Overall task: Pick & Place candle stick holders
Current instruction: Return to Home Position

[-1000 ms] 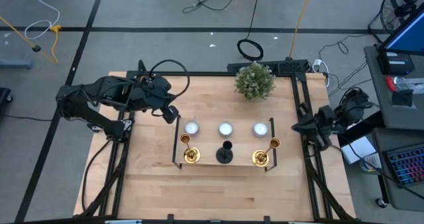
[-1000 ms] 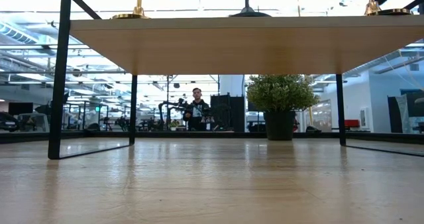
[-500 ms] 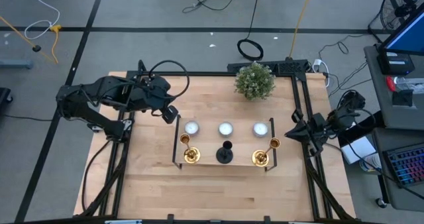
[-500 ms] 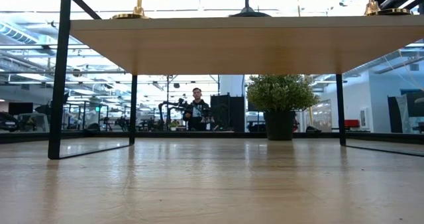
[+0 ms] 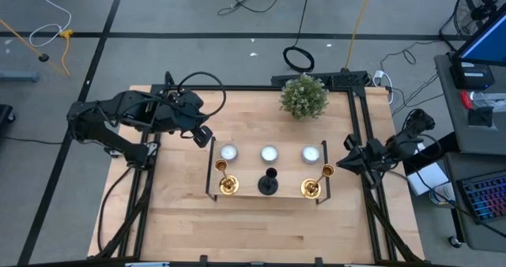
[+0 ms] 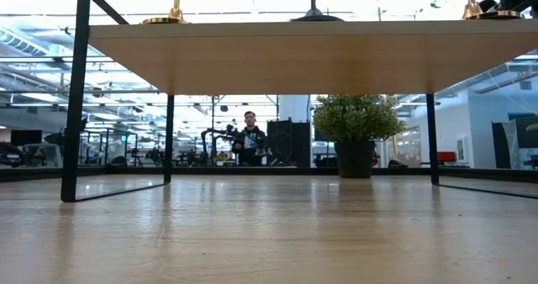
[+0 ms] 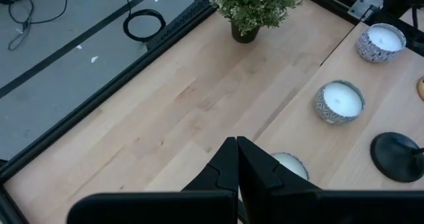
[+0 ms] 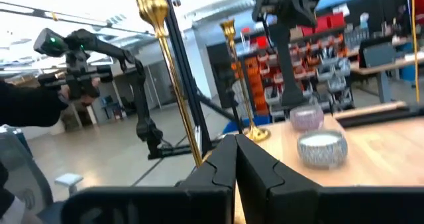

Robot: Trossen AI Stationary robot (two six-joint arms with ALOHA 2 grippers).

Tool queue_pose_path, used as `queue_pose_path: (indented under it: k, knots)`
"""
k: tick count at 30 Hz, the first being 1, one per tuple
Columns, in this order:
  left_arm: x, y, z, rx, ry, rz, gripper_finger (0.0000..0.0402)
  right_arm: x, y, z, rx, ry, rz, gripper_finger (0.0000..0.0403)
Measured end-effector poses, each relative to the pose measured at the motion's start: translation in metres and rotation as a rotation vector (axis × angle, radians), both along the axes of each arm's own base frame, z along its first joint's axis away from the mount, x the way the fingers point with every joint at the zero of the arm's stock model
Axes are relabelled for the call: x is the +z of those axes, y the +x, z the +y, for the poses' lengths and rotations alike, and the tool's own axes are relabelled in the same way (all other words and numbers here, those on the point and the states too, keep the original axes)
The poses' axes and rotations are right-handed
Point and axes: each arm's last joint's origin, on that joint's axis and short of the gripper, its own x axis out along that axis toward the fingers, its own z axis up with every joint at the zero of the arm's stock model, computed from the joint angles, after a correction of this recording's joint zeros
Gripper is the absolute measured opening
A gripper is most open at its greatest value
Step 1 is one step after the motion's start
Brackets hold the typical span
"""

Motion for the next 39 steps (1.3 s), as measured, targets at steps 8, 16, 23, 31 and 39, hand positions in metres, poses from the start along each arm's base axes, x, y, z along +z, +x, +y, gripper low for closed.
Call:
queue_pose_path:
  k: [8,16,23,31,39]
  knots:
    - [0.0,0.0,0.0,0.003,-0.007,-0.003,0.0001,-0.007,0.005,-0.001,-0.005,-0.001,-0.034,0.0]
    - [0.0,0.0,0.0,-0.004,-0.02,-0.003,0.0001,-0.023,0.014,-0.004,-0.021,0.042,-0.005,0.0]
    - [0.0,0.0,-0.001,-0.009,-0.026,-0.003,0.0,-0.023,0.016,-0.01,-0.036,0.037,-0.025,0.0]
    - [0.0,0.0,-0.001,-0.011,-0.025,-0.001,0.0,-0.025,0.02,-0.019,-0.114,0.016,-0.006,0.0]
    - [0.0,0.0,-0.001,-0.018,-0.02,0.003,0.0001,-0.026,0.022,-0.029,-0.173,0.035,0.002,0.0]
